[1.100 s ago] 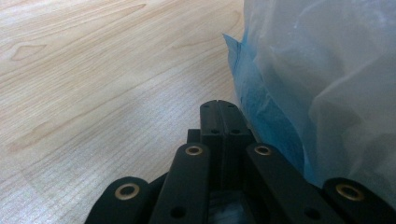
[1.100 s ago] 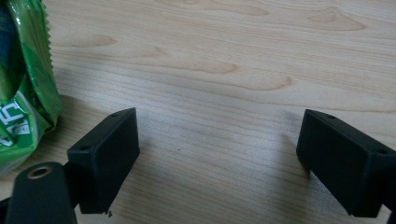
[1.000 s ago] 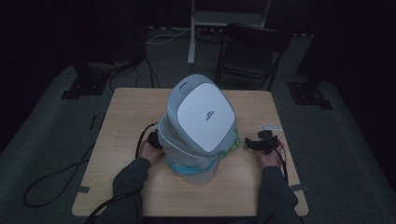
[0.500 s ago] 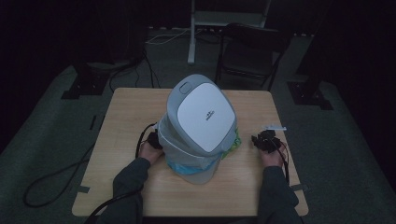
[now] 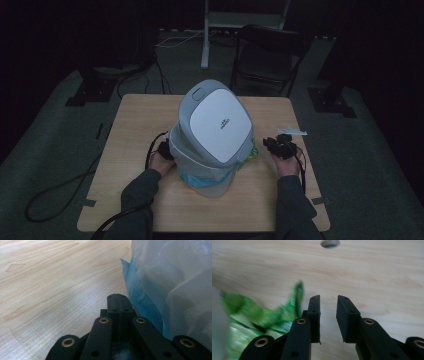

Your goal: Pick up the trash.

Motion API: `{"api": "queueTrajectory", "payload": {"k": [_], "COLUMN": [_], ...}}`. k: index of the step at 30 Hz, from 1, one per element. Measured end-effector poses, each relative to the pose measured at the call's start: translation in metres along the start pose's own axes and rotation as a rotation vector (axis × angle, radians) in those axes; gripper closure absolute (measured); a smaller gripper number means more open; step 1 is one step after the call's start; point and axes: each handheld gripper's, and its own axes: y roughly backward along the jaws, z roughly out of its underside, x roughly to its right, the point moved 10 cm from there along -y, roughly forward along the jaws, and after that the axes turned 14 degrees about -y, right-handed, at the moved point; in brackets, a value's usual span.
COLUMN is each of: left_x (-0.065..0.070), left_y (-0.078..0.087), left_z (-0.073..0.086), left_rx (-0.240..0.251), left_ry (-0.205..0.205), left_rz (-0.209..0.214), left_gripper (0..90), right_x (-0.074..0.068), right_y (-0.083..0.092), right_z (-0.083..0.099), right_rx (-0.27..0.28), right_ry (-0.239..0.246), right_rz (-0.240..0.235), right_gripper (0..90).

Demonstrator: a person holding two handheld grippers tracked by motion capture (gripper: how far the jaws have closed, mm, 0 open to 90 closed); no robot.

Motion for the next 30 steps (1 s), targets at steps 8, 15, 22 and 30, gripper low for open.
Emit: {"api": "queueTrajectory", "payload": {"k": [8, 15, 22, 30], "left_x": [0.0, 0.0, 0.0, 0.0], "left_y": [0.0, 0.0, 0.0, 0.0], "left_z": [0.0, 0.0, 0.0, 0.0], "left_rx": [0.0, -0.001, -0.004, 0.0], "left_ry": [0.0, -0.003, -0.009, -0.006], "left_rz": [-0.001, -0.001, -0.001, -0.001], "left_gripper": [90.0, 90.0, 90.0, 90.0], "right_x": [-0.028, -0.036, -0.03, -0.027], "right_y": [-0.001, -0.023, -0.03, -0.029], "right_z": [-0.012, -0.012, 0.0, -0.001], "right_rx": [0.008, -0.048, -0.122, -0.121], "right_ry": [0.005, -0.002, -0.022, -0.008], "right_rz": [-0.062, -0.026, -0.015, 0.015], "right_gripper": [68.3, 64.1, 71.0, 84.2]}}
